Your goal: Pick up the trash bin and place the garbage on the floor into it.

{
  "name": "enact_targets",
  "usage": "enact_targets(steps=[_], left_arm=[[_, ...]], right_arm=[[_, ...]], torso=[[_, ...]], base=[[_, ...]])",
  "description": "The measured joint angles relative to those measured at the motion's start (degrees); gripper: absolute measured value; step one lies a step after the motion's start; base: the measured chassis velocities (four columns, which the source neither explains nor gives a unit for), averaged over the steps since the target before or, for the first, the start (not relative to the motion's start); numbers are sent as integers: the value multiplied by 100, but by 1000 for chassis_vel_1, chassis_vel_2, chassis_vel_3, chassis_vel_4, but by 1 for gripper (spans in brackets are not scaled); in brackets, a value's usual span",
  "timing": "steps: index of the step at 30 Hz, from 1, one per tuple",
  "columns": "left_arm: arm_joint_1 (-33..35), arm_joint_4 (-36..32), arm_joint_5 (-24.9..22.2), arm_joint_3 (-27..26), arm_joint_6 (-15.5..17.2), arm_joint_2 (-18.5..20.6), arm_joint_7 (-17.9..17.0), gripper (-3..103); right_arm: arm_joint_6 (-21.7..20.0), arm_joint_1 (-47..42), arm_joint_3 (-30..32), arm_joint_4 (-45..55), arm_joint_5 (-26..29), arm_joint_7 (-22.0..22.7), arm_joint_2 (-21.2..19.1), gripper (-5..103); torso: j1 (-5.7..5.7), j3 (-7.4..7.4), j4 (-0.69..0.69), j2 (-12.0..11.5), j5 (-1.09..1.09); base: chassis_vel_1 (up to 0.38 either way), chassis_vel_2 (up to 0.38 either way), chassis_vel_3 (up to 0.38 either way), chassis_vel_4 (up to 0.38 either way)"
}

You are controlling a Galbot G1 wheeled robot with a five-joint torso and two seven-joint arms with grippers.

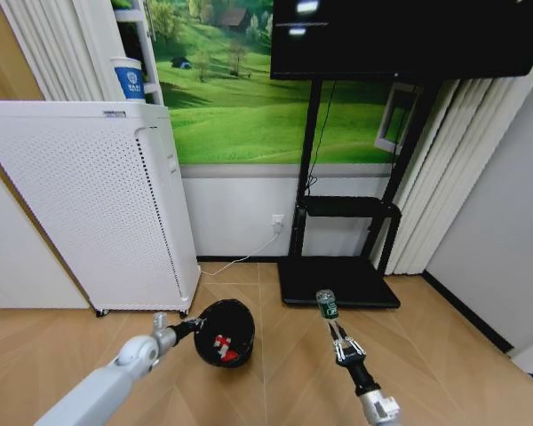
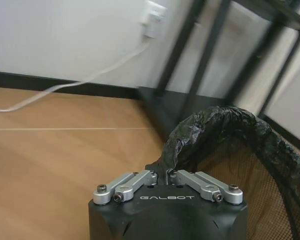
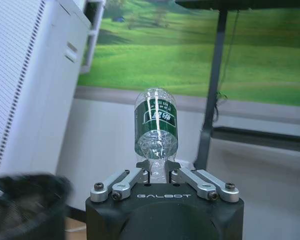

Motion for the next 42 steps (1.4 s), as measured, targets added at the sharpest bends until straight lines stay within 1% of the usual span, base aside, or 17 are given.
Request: enact_targets(steps=[2, 5, 9, 16, 23, 24, 25, 26, 28, 29, 32, 34, 35, 38, 39, 41, 42], left_arm=[[-165, 101, -12, 236, -14, -129, -1, 4], [-604, 272, -150, 934, -56, -573, -55, 4], [-702, 149, -217, 1281, -94, -797, -35, 4], [-724, 32, -277, 1397, -154, -1021, 148, 4], [-731, -73, -363, 1409, -173, -1097, 156, 4], [-754, -51, -363, 1429, -178, -1132, 153, 4], [-816, 39, -363, 1459, -185, -1236, 137, 4], [-816, 39, -363, 1459, -185, -1236, 137, 4], [-867, 118, -385, 1490, -186, -1337, 86, 4], [-867, 118, -385, 1490, -186, -1337, 86, 4], [-890, 180, -388, 1537, -189, -1370, 50, 4], [-906, 202, -395, 1549, -190, -1413, 2, 4], [-906, 202, -395, 1549, -190, -1413, 2, 4], [-921, 208, -441, 1535, -194, -1441, -50, 4], [-921, 208, -441, 1535, -194, -1441, -50, 4], [-921, 198, -453, 1490, -201, -1408, -107, 4], [-921, 198, -453, 1490, -201, -1408, -107, 4]], right_arm=[[1, -26, -21, 92, -23, -42, 19, 16], [38, -62, -139, 299, -227, -97, 180, 16], [58, -26, -204, 283, -306, -97, 287, 16], [54, -35, -369, 252, -422, -56, 390, 16], [105, -45, -441, 152, -474, -62, 441, 16], [138, -53, -458, 113, -497, -82, 462, 13], [173, -111, -492, 88, -517, -126, 492, 18], [173, -111, -492, 88, -517, -126, 492, 18], [213, -182, -500, 109, -522, -188, 511, 28], [213, -182, -500, 109, -522, -188, 511, 28], [320, -174, -499, 103, -502, -265, 516, 39], [395, -119, -491, 68, -474, -329, 521, 50], [395, -119, -491, 68, -474, -329, 521, 50], [399, -54, -476, 76, -396, -339, 511, 66], [399, -54, -476, 76, -396, -339, 511, 66], [405, -33, -447, 91, -337, -337, 496, 77], [405, -33, -447, 91, -337, -337, 496, 77]], torso=[[0, 0, -1, -1, -2], [0, 0, 0, 0, 2], [0, 0, 3, 0, 1], [0, 0, 4, 0, 2], [0, 0, 3, 0, 0], [0, 0, 3, 0, 1], [0, 0, 3, 0, 1], [0, 0, 3, 0, 1], [0, 0, 1, 0, 0], [0, 0, 1, 0, 0], [0, 0, 3, 0, 1], [0, 0, 3, 0, 1], [0, 0, 3, 0, 1], [0, 0, 2, 0, 1], [0, 0, 2, 0, 1], [0, 0, 2, 0, 0], [0, 0, 2, 0, 0]], base=[[0, 0, 0, 0], [0, 0, 0, 0], [0, 0, 0, 0], [0, 0, 0, 0], [0, 0, 0, 0], [0, 0, 0, 0], [0, 0, 0, 0], [0, 0, 0, 0], [0, 0, 0, 0], [0, 0, 0, 0], [0, 0, 0, 0], [0, 0, 0, 0], [0, 0, 0, 0], [0, 0, 0, 0], [0, 0, 0, 0], [0, 0, 0, 0], [0, 0, 0, 0]])
